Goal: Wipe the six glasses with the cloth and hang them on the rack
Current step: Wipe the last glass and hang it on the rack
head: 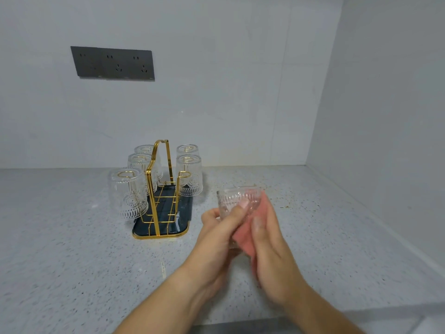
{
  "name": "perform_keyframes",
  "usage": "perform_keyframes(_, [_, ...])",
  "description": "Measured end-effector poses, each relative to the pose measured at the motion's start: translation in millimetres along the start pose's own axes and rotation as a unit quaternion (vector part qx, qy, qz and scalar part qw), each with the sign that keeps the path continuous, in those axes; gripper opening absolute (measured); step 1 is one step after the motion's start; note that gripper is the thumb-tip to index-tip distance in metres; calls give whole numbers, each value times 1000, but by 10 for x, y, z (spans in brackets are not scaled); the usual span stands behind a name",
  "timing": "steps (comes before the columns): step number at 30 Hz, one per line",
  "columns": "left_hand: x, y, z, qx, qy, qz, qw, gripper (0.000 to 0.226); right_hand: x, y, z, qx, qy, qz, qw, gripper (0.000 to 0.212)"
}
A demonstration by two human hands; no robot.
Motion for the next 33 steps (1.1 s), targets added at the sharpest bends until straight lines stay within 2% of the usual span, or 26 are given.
perform_keyframes(4, [-18,-12,-53,-10,9,20,1000,82,-63,-175,-108,4,-10,11,1000,60])
perform_keyframes(8, [-19,-18,-20,21,-18,21,999,85,25,-31,40,-13,42,0,999,42])
perform_keyframes(11, [-136,-74,0,51,-34,65,996,53,184,213,134,-39,63,-25,997,41])
perform_keyframes(13, [-183,-97,-1,59,-42,79,994,47,238,256,160,-44,78,-45,995,43])
perform_keyframes(16, [-169,-85,-31,44,-26,89,995,50,133,139,115,-21,63,-29,997,44])
perform_keyframes(18, [-67,-61,-5,36,-12,60,997,83,44,43,54,3,63,-16,998,56])
perform_keyframes(20, [-4,-40,-20,24,-29,33,999,96,-19,-6,-1,20,52,-3,998,63])
perform_keyframes(25, [-17,-7,-150,15,-70,22,997,64,-167,-119,-93,38,-13,10,999,63])
perform_keyframes(28, [-64,-75,-118,34,-36,46,998,65,-120,-65,-48,22,3,-3,1000,67])
perform_keyframes(31, [-115,-124,-90,45,10,73,996,69,22,63,82,-17,68,-27,997,46])
perform_keyframes(33, [-129,-105,-97,28,32,85,995,63,110,135,127,-35,85,-44,995,42])
Point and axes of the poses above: each hand's wrist, its own y-axis towards the middle knuckle, its own x-axis out of the back of the hand, z = x × y, the point moved 9 cm from there along y, towards the middle knuckle, and after that the axes turned 14 degrees about -x, right-handed, at the moved point
